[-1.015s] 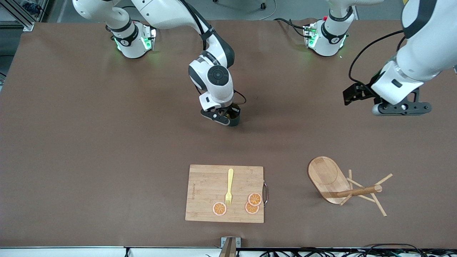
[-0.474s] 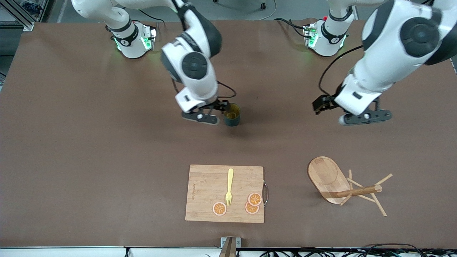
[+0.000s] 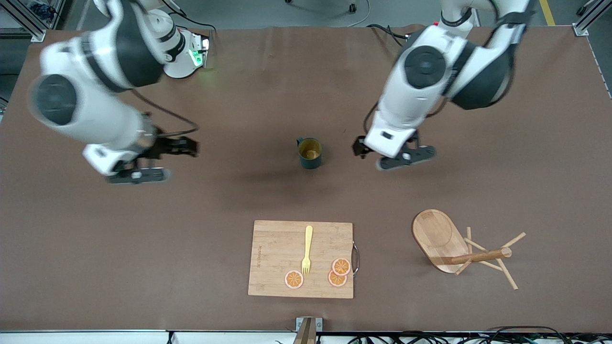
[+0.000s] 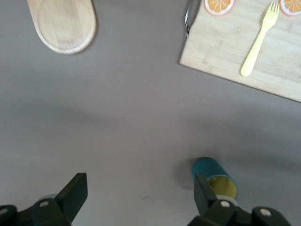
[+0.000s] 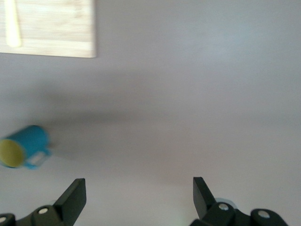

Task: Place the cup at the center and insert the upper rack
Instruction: 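Withdraw the right gripper while the left gripper moves above the mug, then lower the left gripper onto the mug handle and close it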

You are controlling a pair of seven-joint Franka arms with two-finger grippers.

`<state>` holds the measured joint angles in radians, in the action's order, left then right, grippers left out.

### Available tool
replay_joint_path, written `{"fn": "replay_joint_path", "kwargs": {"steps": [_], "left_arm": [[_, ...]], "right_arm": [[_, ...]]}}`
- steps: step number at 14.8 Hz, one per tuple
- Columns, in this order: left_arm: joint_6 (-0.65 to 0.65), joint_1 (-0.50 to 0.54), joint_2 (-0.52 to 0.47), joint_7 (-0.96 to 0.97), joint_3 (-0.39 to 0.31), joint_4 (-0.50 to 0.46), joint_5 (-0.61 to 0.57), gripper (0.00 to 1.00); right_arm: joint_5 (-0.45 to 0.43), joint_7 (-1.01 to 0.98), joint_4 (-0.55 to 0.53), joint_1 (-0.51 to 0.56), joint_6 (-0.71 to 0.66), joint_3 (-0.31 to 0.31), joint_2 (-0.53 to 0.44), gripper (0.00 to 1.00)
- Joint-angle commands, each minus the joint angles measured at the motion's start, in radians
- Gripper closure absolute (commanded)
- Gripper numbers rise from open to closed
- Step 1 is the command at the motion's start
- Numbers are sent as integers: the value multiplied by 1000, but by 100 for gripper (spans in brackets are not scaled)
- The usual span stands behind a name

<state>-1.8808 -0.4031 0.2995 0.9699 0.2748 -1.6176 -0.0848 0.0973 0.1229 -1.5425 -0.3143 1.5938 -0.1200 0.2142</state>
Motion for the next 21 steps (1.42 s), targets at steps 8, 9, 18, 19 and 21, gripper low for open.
{"fn": "replay_joint_path", "kwargs": {"steps": [8, 9, 18, 19, 21], "left_arm": [[-78, -350, 283, 732, -3, 148, -315, 0], [-99, -390, 306, 784, -9, 156, -328, 0], [-92, -572, 464, 1203, -17, 163, -659, 13], [-87, -579, 481, 1252, -17, 163, -696, 14], [-66, -591, 500, 1286, -20, 163, -711, 18]], "right_arm": [[-122, -184, 4, 282, -18, 28, -33, 0], [-133, -189, 10, 293, -18, 28, -32, 0], [-136, -229, 82, 353, -20, 29, -26, 0], [-134, -229, 94, 353, -23, 29, -26, 0], [-127, -223, 99, 350, -40, 31, -21, 0]]}}
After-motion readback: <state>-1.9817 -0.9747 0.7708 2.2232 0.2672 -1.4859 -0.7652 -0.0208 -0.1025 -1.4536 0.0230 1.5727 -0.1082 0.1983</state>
